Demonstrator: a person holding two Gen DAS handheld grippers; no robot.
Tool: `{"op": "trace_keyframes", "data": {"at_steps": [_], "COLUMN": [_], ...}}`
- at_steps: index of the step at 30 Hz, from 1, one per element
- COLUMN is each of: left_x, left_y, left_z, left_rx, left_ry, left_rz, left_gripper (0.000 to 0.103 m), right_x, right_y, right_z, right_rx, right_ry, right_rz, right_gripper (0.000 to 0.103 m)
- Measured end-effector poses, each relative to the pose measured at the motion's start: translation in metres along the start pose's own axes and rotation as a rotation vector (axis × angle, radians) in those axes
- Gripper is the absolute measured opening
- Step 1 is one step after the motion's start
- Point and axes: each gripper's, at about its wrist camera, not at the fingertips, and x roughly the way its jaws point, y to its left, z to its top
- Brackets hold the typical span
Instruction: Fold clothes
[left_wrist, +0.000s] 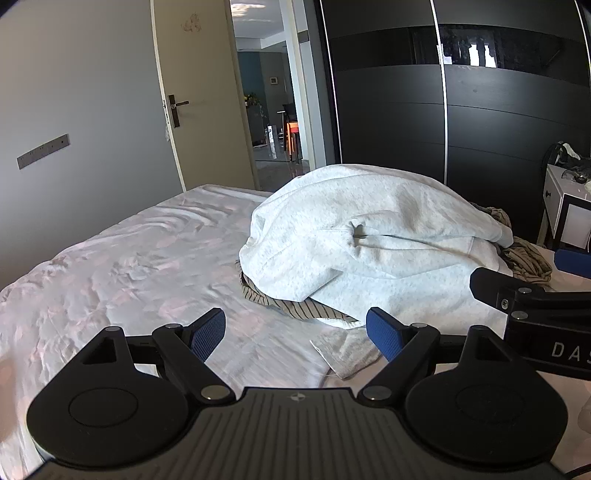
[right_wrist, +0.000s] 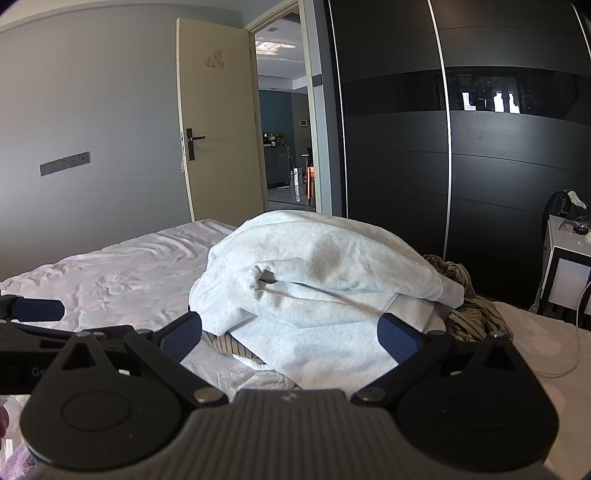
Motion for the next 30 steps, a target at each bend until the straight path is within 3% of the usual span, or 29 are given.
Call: {"op": "trace_keyframes", "data": {"at_steps": [30], "left_x": [0.0051], "left_y": [0.001], "left_z": [-0.0024], "left_rx": [-0.014], "left_ry": [0.022], "left_rz": [-0.008], "left_gripper": [0.083], "right_x": [0.002], "right_y": [0.0003], "right_z": [-0.0036], "right_rx": [-0.013], "right_ry": [0.019], "right_rz": [0.021], "right_gripper": [0.102]}}
